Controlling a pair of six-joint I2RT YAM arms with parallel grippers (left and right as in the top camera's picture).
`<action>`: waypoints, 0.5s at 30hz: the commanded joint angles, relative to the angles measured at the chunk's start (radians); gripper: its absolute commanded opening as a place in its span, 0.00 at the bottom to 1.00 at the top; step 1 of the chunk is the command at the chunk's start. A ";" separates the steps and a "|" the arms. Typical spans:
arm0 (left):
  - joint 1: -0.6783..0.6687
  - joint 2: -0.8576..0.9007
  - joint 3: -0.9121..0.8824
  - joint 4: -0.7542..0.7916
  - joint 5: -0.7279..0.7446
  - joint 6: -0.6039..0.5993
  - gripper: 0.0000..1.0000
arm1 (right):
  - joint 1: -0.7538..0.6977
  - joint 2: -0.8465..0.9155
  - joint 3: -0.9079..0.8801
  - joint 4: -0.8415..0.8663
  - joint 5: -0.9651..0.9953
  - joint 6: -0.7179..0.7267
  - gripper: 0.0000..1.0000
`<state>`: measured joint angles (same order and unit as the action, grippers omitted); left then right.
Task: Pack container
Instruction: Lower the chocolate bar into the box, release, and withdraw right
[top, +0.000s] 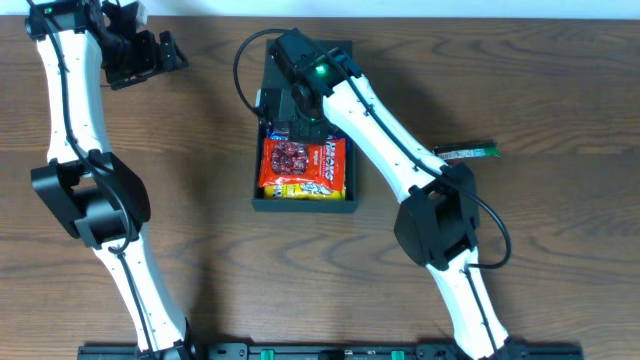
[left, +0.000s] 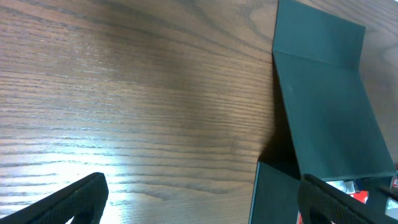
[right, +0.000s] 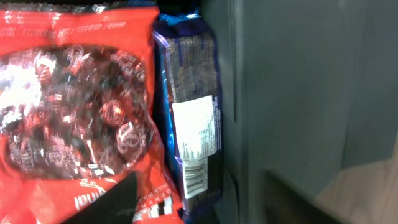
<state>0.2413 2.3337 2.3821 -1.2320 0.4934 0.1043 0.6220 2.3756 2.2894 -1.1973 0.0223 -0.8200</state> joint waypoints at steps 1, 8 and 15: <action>0.003 -0.040 -0.002 -0.008 -0.002 0.008 0.98 | 0.000 -0.042 0.009 -0.003 -0.048 0.065 0.22; 0.003 -0.040 -0.002 -0.010 -0.002 0.008 0.98 | -0.017 0.014 0.005 0.035 -0.169 0.114 0.01; 0.003 -0.040 -0.002 -0.012 -0.002 0.008 0.98 | -0.046 0.077 0.005 0.065 -0.189 0.154 0.01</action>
<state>0.2413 2.3337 2.3821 -1.2385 0.4934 0.1047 0.5930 2.4069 2.2898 -1.1324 -0.1341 -0.6991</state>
